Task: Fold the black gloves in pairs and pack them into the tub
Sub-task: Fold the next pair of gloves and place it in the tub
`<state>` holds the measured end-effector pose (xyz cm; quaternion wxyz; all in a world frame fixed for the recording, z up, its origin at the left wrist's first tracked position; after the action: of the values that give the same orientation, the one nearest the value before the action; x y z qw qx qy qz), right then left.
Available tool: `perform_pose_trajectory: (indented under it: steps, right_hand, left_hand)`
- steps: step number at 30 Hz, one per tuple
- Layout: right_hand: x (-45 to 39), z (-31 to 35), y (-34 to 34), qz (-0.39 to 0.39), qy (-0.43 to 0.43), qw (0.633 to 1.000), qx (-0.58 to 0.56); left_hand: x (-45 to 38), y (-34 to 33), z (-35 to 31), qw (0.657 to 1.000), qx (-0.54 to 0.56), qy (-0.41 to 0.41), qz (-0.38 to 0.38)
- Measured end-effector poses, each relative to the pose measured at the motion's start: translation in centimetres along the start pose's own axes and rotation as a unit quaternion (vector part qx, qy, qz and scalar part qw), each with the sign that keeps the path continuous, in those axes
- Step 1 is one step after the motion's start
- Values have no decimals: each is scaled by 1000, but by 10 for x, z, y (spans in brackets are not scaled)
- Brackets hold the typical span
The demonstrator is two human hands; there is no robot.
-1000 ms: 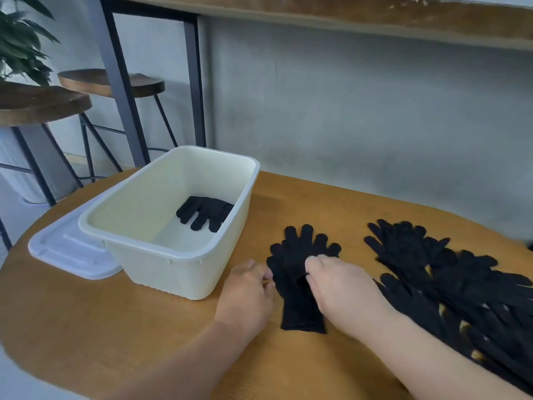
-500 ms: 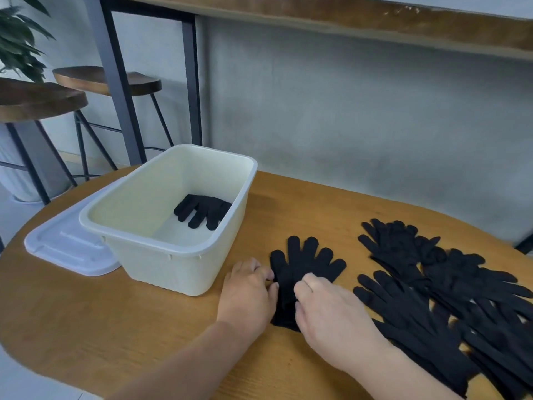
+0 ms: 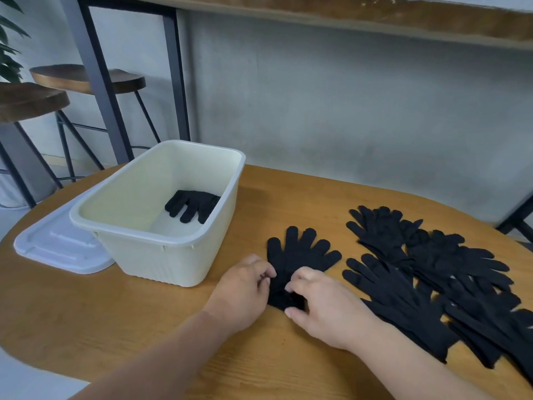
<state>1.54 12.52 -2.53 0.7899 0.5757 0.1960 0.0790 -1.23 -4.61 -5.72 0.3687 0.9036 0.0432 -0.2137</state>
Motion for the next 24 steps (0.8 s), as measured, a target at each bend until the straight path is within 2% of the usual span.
perform_pose_trajectory:
  steps: [3,7,13,15,19,24]
  right_hand:
    - [-1,-2,-1,-11,12,1000,1]
    - [-5,-7,3,-11,-18,999,-33]
    - [-6,-15,10,-9,-126,985,-117]
    - [-1,-15,11,-5,-118,986,-116]
    - [14,-10,8,-41,-48,998,-13]
    - [30,-5,0,-24,-26,999,-20]
  left_hand:
    - [3,4,-5,998,22,-35,46]
    - [7,7,-11,987,-44,-78,133]
    - [3,8,-19,979,-90,-156,92]
    - [3,8,-19,981,-90,-151,82]
    - [6,6,-16,985,-71,-138,76]
    - [23,8,-13,985,-57,-126,100]
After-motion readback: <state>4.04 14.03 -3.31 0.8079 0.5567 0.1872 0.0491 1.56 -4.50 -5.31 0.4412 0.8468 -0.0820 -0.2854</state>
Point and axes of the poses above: each hand's wrist, its own x-axis away from the middle knuckle, its own y-axis out of the back of the hand, z = x × y, the point moved 2 cm from there along -x, towards the middle knuckle, and after that the axes turned 15 degrees about -z, right-handed, at the moved point
